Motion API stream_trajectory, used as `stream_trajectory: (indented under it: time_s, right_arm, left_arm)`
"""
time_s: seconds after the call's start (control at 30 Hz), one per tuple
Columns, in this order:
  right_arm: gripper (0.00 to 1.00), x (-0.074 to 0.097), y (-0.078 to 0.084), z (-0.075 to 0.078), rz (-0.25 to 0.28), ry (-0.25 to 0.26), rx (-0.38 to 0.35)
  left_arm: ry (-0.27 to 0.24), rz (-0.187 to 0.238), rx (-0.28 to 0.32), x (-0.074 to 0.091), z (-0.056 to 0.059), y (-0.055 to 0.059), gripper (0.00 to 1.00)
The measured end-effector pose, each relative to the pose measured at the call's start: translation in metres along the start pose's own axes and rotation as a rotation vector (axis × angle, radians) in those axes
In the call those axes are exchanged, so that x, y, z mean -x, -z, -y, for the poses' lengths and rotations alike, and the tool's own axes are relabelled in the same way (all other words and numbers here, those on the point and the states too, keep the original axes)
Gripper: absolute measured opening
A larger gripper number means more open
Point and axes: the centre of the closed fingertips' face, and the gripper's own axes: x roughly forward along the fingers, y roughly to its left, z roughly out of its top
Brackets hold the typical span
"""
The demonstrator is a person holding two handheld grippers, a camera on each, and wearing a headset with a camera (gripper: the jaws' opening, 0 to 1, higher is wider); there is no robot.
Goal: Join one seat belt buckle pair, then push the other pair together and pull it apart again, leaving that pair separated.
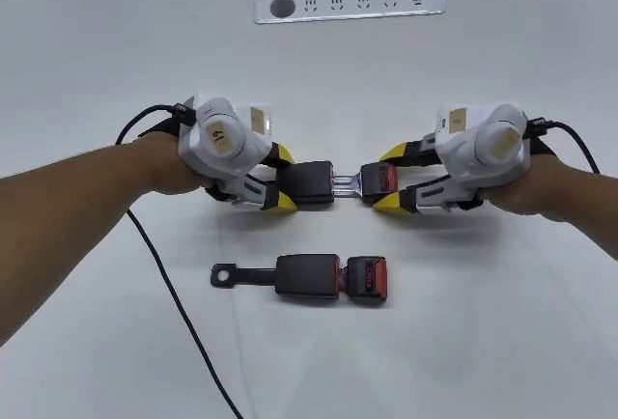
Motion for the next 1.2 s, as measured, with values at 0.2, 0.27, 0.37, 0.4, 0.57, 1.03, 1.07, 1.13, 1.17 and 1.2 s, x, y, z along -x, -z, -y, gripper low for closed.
stream_trajectory:
  time_s: [0.2, 0.27, 0.37, 0.4, 0.57, 1.03, 1.07, 1.13, 1.17, 1.2]
  right_arm:
    - [0.34, -0.004, -0.005, -0.004, 0.004, 0.001, -0.002]
    - [0.34, -0.004, -0.004, -0.004, -0.002, 0.002, 0.008]
    - [0.34, -0.003, -0.004, -0.004, -0.002, 0.004, 0.003]
    - [0.34, -0.003, -0.004, -0.003, -0.003, 0.003, 0.002]
    - [0.33, -0.005, -0.004, -0.003, -0.016, -0.002, -0.003]
    - [0.33, -0.014, -0.014, -0.006, -0.015, 0.012, -0.027]
    - [0.33, -0.016, -0.015, -0.006, -0.021, 0.013, -0.022]
    - [0.33, -0.016, -0.015, -0.007, -0.048, 0.012, -0.003]
    - [0.33, -0.016, -0.015, -0.007, -0.050, 0.012, -0.006]
    - [0.33, -0.017, -0.014, -0.005, -0.051, 0.012, -0.007]
  left_arm:
    - [0.001, -0.012, -0.005, 0.000, 0.001, -0.002, 0.33]
    - [0.005, -0.017, -0.010, -0.001, 0.001, -0.002, 0.33]
    - [0.007, -0.035, -0.022, -0.002, 0.001, -0.003, 0.33]
    - [0.007, -0.037, -0.022, -0.002, 0.000, -0.003, 0.33]
    - [0.010, -0.044, -0.032, -0.002, 0.000, -0.003, 0.32]
    - [0.015, -0.078, -0.035, -0.002, -0.001, -0.001, 0.32]
    - [0.015, -0.080, -0.035, -0.002, -0.001, -0.001, 0.32]
    - [0.015, -0.084, -0.038, -0.002, -0.001, -0.001, 0.32]
    - [0.016, -0.085, -0.039, -0.002, -0.001, 0.000, 0.32]
    - [0.016, -0.085, -0.039, -0.002, -0.001, 0.000, 0.32]
